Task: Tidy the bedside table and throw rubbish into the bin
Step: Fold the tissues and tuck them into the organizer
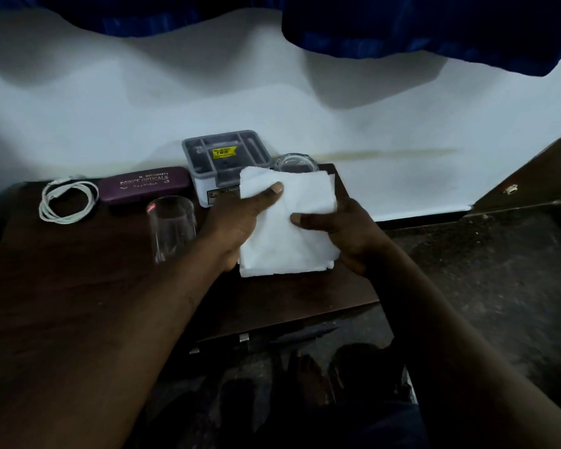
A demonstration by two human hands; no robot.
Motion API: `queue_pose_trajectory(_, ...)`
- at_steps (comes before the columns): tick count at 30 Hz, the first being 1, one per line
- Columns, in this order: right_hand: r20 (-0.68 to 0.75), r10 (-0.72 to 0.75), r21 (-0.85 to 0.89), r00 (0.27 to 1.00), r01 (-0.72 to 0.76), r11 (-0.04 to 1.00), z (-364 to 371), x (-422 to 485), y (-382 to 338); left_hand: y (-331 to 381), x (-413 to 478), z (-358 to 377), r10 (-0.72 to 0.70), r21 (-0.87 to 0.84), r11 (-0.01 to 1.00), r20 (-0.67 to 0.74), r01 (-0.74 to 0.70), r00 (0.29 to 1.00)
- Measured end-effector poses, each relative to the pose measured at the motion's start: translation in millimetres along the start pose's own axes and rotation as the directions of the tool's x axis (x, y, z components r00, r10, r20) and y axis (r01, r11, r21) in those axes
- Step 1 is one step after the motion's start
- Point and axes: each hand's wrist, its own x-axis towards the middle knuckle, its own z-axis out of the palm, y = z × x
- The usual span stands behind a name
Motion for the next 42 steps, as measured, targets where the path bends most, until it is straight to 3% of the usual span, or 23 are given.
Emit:
queue_pose_trajectory(3,-0.13,-0.118,-0.067,0.985,0.11,0.992,9,6,-3,5,-2,1,0.104,-0.011,0.994,-0.021,-0.104,0.994)
queue_pose_trajectory(5,-0.208,-0.171,-0.064,0.963,0.161,0.985,11,9,-3,11,-4,0,0.252,-0.01,0.968,0.015,-0.252,0.968)
queue_pose_trajectory(7,-0.251,-0.227,-0.066,0.941,0.217,0.974,12,9,-3,14,-6,-1,0.369,0.032,0.928,0.036,-0.37,0.929)
queue_pose_trajectory(9,-0.256,-0.248,-0.046,0.934,0.244,0.969,13,10,2,11,-4,-4,0.4,0.08,0.912,0.039,-0.402,0.916)
queue_pose_trajectory(14,-0.235,-0.213,-0.078,0.948,0.2,0.977,22,6,19,-15,2,-10,0.19,0.18,0.963,0.065,-0.199,0.98)
queue_pose_trajectory(20,-0.329,-0.239,-0.054,0.914,0.234,0.971,22,9,13,-7,-1,0,0.329,0.238,0.92,-0.042,-0.31,0.943)
queue_pose_trajectory(25,-0.29,-0.2,-0.036,0.936,0.198,0.98,27,7,20,-20,1,-6,0.243,0.297,0.924,0.034,-0.241,0.97)
queue_pose_trajectory(29,-0.342,-0.129,-0.033,0.931,0.125,0.992,27,10,21,-23,4,-8,0.269,0.425,0.876,-0.032,-0.23,0.963)
queue_pose_trajectory(32,-0.308,-0.125,0.017,0.943,0.137,0.99,24,10,8,-10,3,-7,0.26,0.381,0.896,-0.038,-0.227,0.965)
queue_pose_trajectory(37,-0.183,-0.028,0.213,0.983,0.067,0.975,25,4,-12,2,8,-19,0.11,0.167,0.98,-0.008,-0.107,0.994)
queue_pose_trajectory(42,-0.092,-0.05,0.23,0.995,0.07,0.971,29,2,-19,10,7,-26,0.066,0.117,0.991,0.015,-0.067,0.998)
